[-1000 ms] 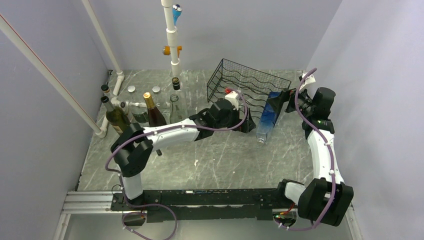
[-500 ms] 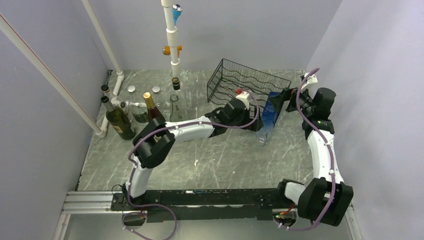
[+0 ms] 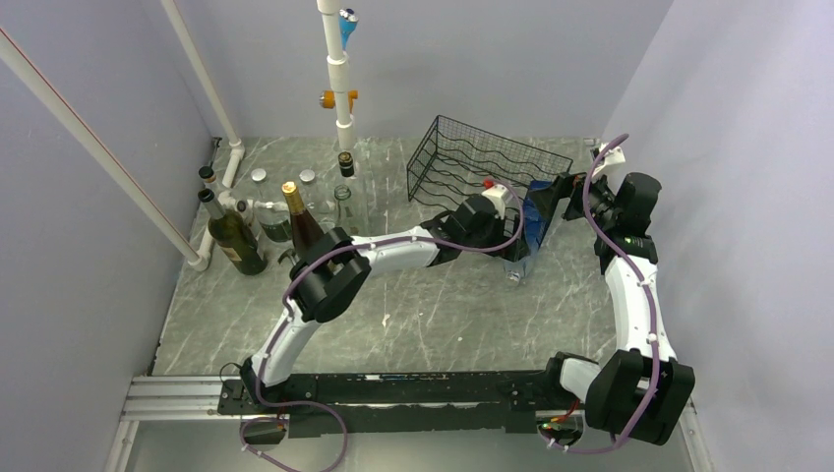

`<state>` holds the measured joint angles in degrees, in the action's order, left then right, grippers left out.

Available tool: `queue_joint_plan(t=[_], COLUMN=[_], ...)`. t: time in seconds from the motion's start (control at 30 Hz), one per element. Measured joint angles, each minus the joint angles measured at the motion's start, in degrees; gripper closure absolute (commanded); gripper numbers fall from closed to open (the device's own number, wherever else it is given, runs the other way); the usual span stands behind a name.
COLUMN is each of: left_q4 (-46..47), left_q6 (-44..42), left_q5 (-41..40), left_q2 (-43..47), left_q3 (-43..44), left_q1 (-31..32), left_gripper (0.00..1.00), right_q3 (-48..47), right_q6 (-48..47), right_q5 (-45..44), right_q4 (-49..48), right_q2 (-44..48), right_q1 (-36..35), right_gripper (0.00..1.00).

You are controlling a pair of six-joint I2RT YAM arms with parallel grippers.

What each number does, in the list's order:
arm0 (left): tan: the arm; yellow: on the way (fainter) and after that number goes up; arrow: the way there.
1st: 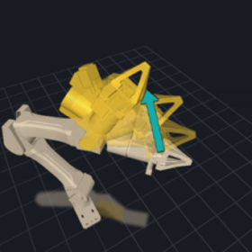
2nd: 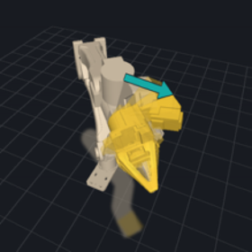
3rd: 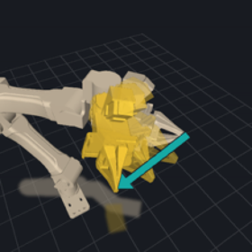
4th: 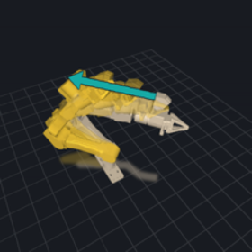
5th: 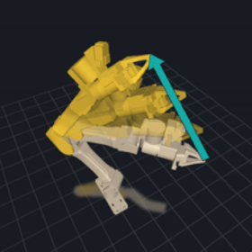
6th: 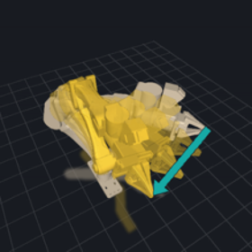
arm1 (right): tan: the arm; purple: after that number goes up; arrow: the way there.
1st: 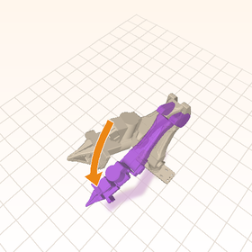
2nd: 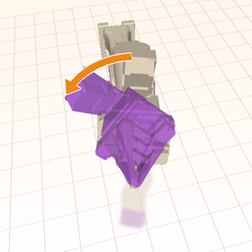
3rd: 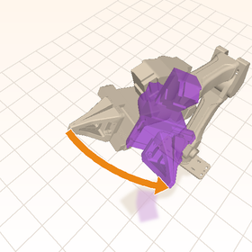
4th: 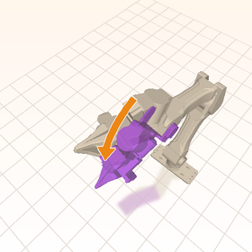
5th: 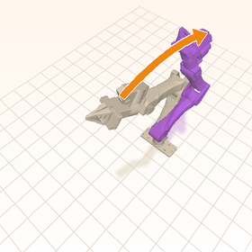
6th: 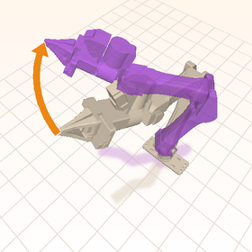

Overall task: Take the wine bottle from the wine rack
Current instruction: Pick up the wine bottle from the wine rack.

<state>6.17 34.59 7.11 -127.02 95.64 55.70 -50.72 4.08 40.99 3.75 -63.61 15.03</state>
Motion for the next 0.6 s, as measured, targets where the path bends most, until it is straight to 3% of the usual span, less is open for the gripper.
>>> queue_joint_plan(t=[0.6], left_q4=[-0.39], left_q6=[3.28], left_q5=[2.49], left_q2=[-9.55], left_q3=[9.90], left_q1=[0.00], left_gripper=[0.03], right_q3=[0.33], right_q6=[0.00], right_q5=[0.20], right_q4=[-0.39], right_q2=[0.07], right_q1=[0.07], right_gripper=[0.00])
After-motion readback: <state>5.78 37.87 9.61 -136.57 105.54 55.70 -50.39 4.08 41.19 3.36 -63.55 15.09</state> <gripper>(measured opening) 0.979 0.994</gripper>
